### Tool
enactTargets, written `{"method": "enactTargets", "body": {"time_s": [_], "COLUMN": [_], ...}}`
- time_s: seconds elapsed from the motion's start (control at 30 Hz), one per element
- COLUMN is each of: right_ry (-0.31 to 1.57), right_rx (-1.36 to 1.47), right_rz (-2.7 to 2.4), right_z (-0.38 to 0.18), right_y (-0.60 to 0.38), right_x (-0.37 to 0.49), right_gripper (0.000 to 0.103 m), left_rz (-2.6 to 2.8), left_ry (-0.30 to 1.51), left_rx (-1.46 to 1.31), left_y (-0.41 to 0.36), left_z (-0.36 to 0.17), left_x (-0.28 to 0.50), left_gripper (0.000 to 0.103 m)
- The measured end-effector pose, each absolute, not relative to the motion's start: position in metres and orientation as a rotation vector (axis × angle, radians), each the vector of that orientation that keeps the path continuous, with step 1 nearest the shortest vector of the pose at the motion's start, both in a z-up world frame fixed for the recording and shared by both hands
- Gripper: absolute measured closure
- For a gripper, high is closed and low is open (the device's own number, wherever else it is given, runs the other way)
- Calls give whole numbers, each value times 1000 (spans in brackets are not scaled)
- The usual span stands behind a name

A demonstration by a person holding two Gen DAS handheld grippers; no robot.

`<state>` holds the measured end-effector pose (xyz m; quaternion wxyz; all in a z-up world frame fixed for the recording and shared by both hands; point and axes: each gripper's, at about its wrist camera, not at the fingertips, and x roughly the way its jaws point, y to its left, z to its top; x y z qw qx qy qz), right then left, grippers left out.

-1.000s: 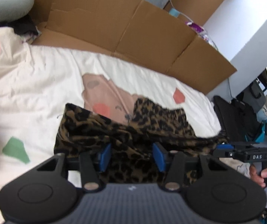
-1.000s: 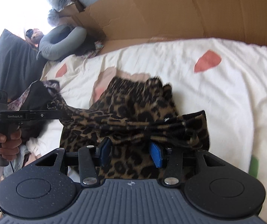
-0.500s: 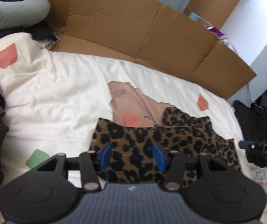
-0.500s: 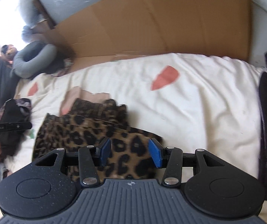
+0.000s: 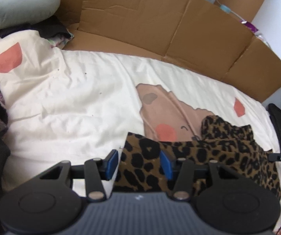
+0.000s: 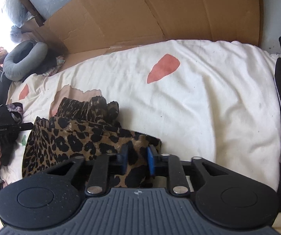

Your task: Fold clothes

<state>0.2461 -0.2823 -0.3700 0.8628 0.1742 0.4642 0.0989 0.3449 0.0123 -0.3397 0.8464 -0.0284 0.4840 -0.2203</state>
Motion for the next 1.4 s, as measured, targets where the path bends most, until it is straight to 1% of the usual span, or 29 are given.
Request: {"method": "enactTargets", "body": {"time_s": [0.1,0.13,0.17,0.2,0.27,0.37,0.5,0.7,0.87,0.9,0.97,1.0,1.03,1.1,1.13,1.27,1.4], "right_ry": [958,954,951,949,945,935,912,935,960,960,957,956,956,954,954,968,990], "right_rx": [366,365,368,371,378,384,400,389,347,335,321,312,303,280,282,286,255], "right_rz": [212,212,209,205,198,186,164,148,134,132,124,119,115,95,91,113,138], "right_z": [-367,-366,-365,-364,-363,-363,-359,-373,-386,-386,-383,-382,-382,-382,-383,-388,-394], "right_y": [-284,-285,-285,-286,-287,-288,-293,-288,-278,-276,-274,-274,-274,-275,-276,-276,-271], "right_x": [246,246,246,247,248,247,246,254,259,258,256,256,255,253,252,255,260], "right_gripper": [99,99,100,100,100,101,101,101,100,99,96,89,79,69,66,66,66], "left_rz": [-457,-463,-466,-465,-463,-462,-451,-440,-429,-428,-434,-436,-438,-441,-440,-446,-444], "left_ry": [1028,1025,1017,1010,996,967,941,960,989,989,994,994,994,994,995,991,978], "left_rx": [-36,-34,-31,-23,-10,-18,-56,-11,2,5,12,20,27,40,40,60,73], "left_y": [8,7,7,6,5,9,15,4,1,0,-1,-1,-2,-3,-3,-7,-10], "left_z": [-346,-347,-347,-347,-347,-345,-342,-352,-358,-358,-358,-359,-359,-360,-360,-363,-364], "left_x": [349,349,349,349,348,348,349,352,353,353,352,351,350,350,350,353,355], "left_gripper": [57,63,73,77,91,99,100,100,90,88,78,77,76,74,73,67,64]}}
